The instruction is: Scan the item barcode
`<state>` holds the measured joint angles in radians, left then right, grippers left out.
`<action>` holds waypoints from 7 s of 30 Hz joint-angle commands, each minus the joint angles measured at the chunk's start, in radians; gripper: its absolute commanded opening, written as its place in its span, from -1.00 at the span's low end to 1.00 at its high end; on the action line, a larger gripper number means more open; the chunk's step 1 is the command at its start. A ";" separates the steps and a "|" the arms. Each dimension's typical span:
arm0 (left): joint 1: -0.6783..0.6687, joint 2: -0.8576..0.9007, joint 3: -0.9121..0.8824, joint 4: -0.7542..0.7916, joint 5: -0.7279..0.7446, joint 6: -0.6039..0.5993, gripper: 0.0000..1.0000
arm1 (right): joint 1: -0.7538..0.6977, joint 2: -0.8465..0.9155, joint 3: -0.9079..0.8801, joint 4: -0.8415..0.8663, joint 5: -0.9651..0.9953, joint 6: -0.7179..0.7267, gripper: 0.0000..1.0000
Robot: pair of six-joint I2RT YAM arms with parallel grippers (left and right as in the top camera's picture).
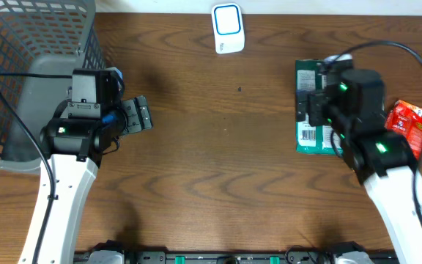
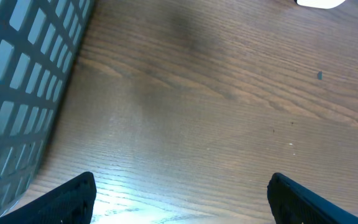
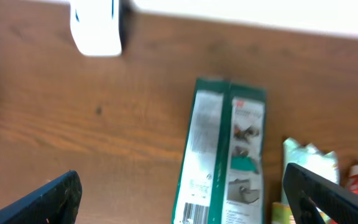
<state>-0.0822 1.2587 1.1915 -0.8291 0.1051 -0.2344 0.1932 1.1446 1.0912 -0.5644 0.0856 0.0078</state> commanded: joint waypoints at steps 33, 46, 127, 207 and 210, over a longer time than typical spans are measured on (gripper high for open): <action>0.003 -0.002 0.023 -0.001 -0.008 0.013 0.78 | -0.157 -1.139 -0.922 0.808 -0.079 -0.013 0.99; 0.003 -0.002 0.023 -0.001 -0.008 0.013 0.78 | -0.167 -1.139 -1.067 0.859 -0.079 -0.012 0.99; 0.033 -0.501 0.023 -0.001 -0.072 0.013 0.78 | -0.166 -1.139 -1.086 0.492 -0.069 -0.013 0.98; 0.121 -1.257 -1.188 0.923 0.015 -0.039 0.78 | -0.166 -1.139 -1.086 0.492 -0.069 -0.013 0.99; 0.120 -1.257 -1.188 0.849 0.015 -0.026 0.78 | -0.166 -1.139 -1.086 0.492 -0.068 -0.013 0.99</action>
<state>0.0330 0.0101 0.0059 0.0620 0.1066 -0.2653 0.0395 0.0120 0.0067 -0.0696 0.0147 0.0029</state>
